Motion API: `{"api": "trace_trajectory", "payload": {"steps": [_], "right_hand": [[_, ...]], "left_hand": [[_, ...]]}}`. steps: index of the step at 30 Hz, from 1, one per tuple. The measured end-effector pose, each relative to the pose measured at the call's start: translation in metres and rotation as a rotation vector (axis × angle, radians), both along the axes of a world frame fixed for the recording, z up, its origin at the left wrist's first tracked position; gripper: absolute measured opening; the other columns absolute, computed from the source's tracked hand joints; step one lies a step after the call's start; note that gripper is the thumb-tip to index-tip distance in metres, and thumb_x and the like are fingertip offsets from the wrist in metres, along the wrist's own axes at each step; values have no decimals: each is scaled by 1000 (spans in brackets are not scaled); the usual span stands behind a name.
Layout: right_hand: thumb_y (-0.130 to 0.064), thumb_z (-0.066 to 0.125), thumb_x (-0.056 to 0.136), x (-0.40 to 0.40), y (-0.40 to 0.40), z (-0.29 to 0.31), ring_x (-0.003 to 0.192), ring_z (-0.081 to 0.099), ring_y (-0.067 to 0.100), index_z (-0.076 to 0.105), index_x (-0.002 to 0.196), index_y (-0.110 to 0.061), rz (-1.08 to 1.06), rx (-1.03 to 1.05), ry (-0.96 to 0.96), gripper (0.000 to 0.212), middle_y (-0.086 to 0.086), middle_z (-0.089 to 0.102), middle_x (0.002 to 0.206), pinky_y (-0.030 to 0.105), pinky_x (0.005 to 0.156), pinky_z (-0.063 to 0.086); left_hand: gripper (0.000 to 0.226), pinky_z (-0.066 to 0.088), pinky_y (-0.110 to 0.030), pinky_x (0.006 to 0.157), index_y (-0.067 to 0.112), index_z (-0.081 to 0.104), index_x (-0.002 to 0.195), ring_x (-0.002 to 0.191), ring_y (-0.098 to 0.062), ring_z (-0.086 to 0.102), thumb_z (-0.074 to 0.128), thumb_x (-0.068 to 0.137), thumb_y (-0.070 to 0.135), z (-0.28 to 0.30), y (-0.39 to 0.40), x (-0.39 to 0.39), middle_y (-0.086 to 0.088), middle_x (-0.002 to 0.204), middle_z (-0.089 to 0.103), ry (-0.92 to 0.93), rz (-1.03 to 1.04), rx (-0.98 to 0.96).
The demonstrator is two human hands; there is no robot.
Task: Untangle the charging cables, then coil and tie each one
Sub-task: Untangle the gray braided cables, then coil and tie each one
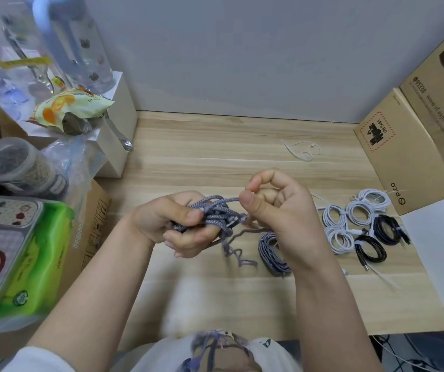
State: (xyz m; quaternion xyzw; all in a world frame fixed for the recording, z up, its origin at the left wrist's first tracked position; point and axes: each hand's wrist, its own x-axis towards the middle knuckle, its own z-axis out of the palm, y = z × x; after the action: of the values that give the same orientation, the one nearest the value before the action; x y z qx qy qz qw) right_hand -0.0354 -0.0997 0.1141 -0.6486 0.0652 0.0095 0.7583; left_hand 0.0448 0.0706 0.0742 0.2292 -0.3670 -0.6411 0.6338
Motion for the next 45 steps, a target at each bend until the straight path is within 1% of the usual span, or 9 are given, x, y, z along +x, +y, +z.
{"api": "trace_trajectory", "payload": {"steps": [4,8,13,18,24,28,33,37,45], "right_hand": [[-18,57,80,1,-1,-5,37,33,5,54,81,-14,148,154,39,5,-10,41,44,19,44,43],[-32,44,87,-6,19,-20,38,27,3,49,80,-13,314,50,141,20,-8,32,46,14,38,25],[-21,40,101,-13,39,-25,41,35,-2,47,74,-21,428,-221,177,28,-14,39,44,11,45,30],[-19,49,98,-13,34,-15,41,34,0,48,70,-25,450,-368,172,29,-12,41,43,15,45,30],[-12,57,85,-19,21,4,28,39,7,51,83,-18,511,178,191,8,-7,39,40,15,36,30],[-7,56,82,-20,19,6,32,50,12,52,92,-16,533,231,164,14,-3,48,39,18,42,39],[-7,63,84,-17,14,11,27,31,6,65,78,-11,342,127,218,7,-5,35,36,15,34,29],[-2,62,86,-15,3,20,32,29,1,68,79,-3,169,-139,172,10,-9,37,36,12,38,23],[21,58,72,-13,-15,12,54,42,10,58,70,-16,-31,-352,-4,36,-6,56,52,15,49,33]], "left_hand": [[20,34,-22,55,19,53,90,40,-13,22,46,98,35,5,-6,-4,5,45,26,127,94,-289],[32,33,-32,53,-7,59,88,42,-15,26,55,95,24,27,-7,5,2,47,29,604,411,-519],[37,44,-23,53,6,59,79,44,-12,44,40,97,34,28,-20,22,2,48,44,663,968,-183],[22,39,-19,47,10,47,87,40,-6,36,36,97,25,19,-41,9,9,45,34,257,1304,233],[20,37,-22,50,8,57,90,44,-11,38,48,90,27,12,-37,3,7,46,38,-258,1243,442],[26,32,-21,46,12,61,88,44,-10,36,46,88,33,13,-38,0,6,46,41,-419,1093,476],[58,29,-16,44,10,62,80,42,-6,35,34,92,59,11,-41,-5,6,46,42,-560,1027,473],[74,32,-14,49,24,61,62,48,-2,42,28,65,90,7,-38,-9,11,49,50,-767,952,511],[60,34,-19,51,20,60,74,46,-11,36,42,74,77,-2,-26,-14,2,46,39,-682,485,607]]}}
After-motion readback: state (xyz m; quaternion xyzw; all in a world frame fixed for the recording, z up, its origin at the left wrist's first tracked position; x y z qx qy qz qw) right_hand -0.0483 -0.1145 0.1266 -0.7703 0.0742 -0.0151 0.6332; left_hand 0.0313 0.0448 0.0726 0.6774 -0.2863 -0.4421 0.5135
